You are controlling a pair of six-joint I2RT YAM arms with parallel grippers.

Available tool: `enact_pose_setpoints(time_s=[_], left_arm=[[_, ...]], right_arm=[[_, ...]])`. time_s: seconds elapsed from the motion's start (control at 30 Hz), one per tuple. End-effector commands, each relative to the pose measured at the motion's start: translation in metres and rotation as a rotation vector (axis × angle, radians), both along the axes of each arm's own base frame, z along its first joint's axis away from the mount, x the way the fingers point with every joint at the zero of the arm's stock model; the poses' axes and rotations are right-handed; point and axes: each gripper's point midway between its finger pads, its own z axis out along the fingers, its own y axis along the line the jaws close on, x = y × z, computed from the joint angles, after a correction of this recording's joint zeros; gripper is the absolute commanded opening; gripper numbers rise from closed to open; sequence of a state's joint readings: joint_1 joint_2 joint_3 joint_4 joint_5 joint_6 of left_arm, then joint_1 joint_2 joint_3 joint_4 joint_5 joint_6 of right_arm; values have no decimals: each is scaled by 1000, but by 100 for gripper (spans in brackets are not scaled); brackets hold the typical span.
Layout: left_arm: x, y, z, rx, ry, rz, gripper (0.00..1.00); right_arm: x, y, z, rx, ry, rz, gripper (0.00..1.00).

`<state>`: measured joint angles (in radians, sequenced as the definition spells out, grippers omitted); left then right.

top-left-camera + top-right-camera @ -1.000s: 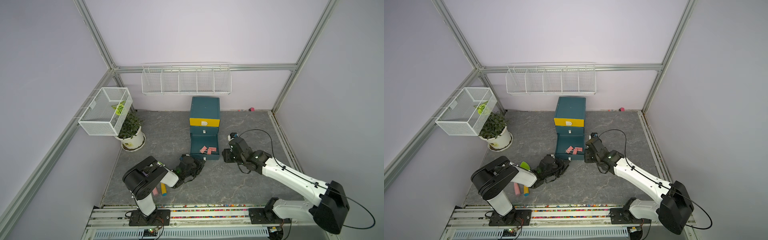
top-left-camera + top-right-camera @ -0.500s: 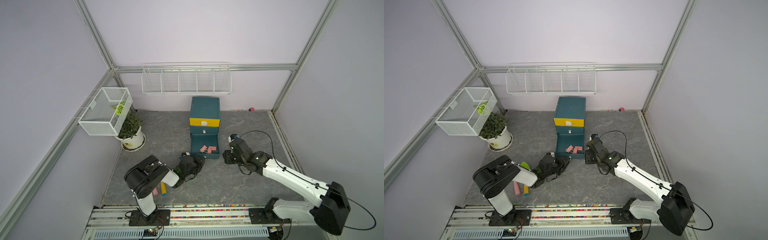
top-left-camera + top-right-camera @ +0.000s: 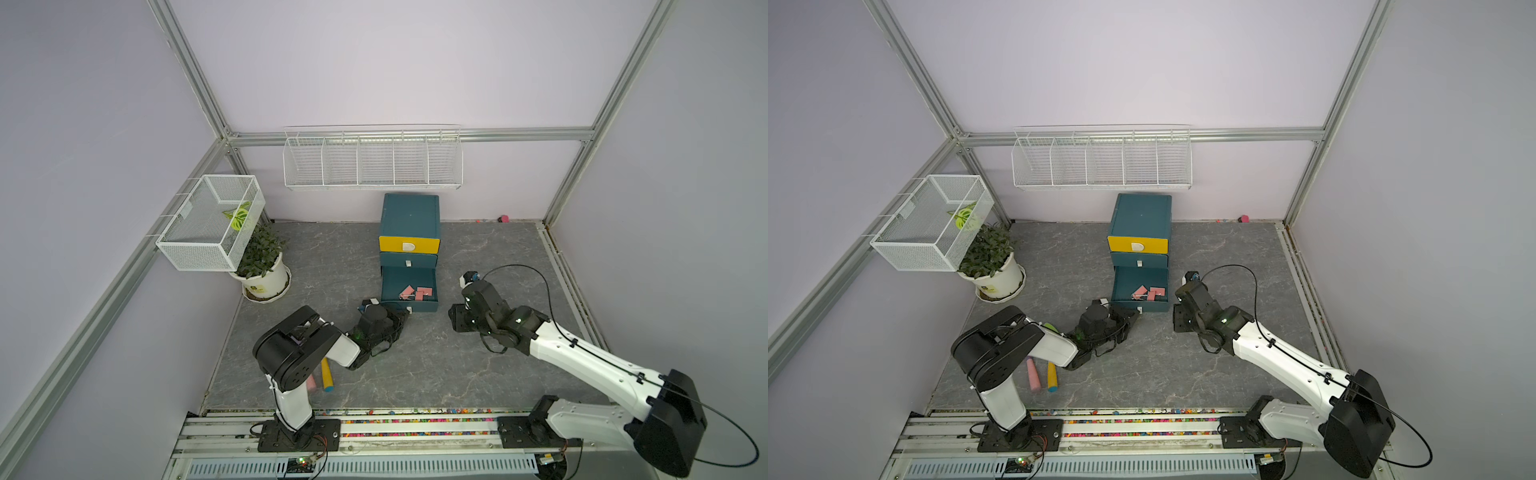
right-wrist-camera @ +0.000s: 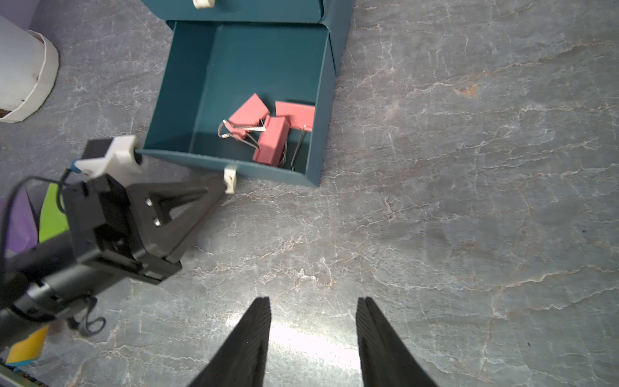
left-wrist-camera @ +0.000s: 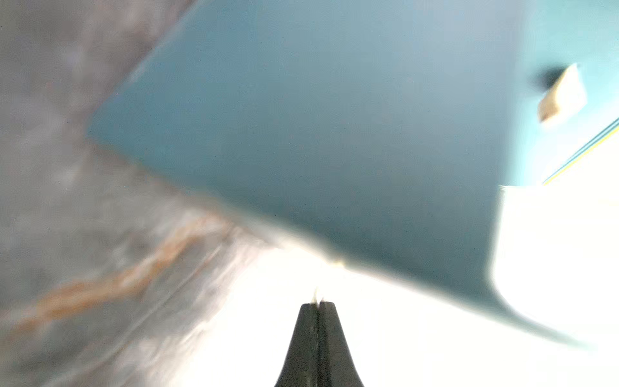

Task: Put the binder clips in the drawer according to color
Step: Close the drawer in the storage box.

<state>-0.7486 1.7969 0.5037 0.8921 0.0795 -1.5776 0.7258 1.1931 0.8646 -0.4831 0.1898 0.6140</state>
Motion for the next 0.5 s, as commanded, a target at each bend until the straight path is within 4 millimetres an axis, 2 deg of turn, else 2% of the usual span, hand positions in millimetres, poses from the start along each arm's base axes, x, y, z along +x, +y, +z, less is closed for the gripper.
enact_pose_setpoints(time_s=[0.0, 0.17, 0.47], left_arm=[[18, -2, 13, -9, -43, 7, 0], [39, -3, 20, 14, -64, 8, 0], [80, -4, 16, -1, -72, 27, 0]], right_arm=[[-5, -10, -1, -9, 2, -21, 48], [-7, -13, -1, -17, -1, -25, 48], [-10, -16, -1, -15, 1, -28, 48]])
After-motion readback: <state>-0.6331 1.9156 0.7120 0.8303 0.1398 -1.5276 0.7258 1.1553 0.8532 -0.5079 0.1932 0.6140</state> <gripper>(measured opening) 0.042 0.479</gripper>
